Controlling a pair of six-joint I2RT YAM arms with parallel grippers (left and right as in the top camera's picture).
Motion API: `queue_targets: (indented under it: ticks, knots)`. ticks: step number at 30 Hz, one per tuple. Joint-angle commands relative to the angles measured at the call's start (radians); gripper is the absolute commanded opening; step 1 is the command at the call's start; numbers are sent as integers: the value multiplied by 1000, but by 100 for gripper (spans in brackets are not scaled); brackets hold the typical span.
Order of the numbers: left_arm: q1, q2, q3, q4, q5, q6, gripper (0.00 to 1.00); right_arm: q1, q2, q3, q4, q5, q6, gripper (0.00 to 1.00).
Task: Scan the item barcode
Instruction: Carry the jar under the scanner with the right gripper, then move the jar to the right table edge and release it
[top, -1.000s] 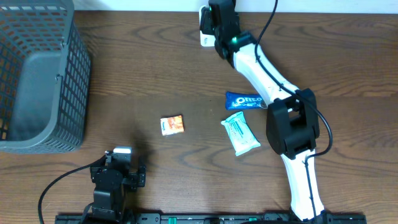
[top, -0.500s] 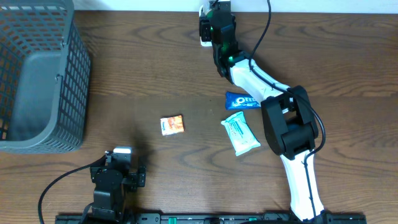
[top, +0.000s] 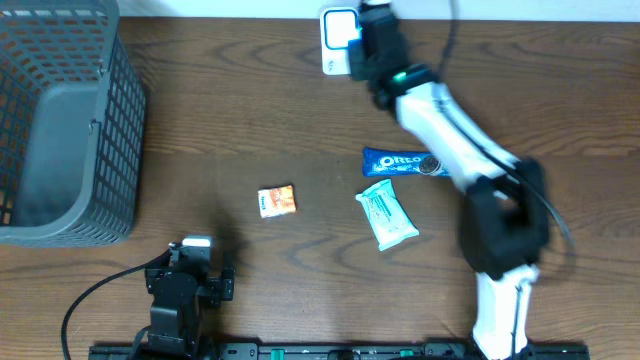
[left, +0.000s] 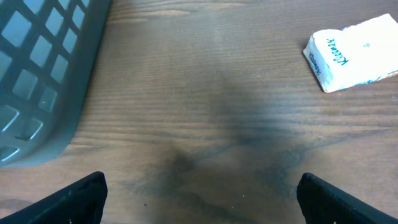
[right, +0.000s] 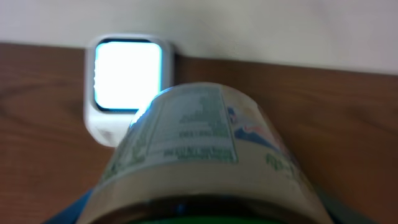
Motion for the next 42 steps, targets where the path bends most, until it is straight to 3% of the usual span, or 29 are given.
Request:
queue_targets:
  ticks: [1, 3, 6, 13, 18, 27, 30, 35, 42]
  knots:
    - [3, -4, -2, -17, -19, 1, 98, -144, -210, 28, -270, 65, 204, 40]
    - [3, -4, -2, -17, -19, 1, 98, -265, -244, 28, -459, 62, 283, 42]
    - [3, -4, -2, -17, -19, 1, 98, -449, -232, 24, -600, 35, 307, 44]
    - [3, -4, -2, -17, -19, 1, 98, -813, -93, 1, -643, -122, 307, 39]
    - [3, -4, -2, -17, -19, 1, 98, -968, 62, 1, -608, -129, 280, 45]
    - [3, -4, -2, -17, -19, 1, 98, -1137, 196, 1, -588, -141, 261, 52]
    - [3, -4, -2, -17, -19, 1, 98, -1186, 189, 22, -576, -267, 222, 99]
    - [3, -4, -2, -17, -19, 1, 98, -1212, 160, 183, -689, -367, 201, 99]
    - [3, -4, -2, -17, -31, 1, 98, -1107, 21, 381, -808, -443, 202, 99]
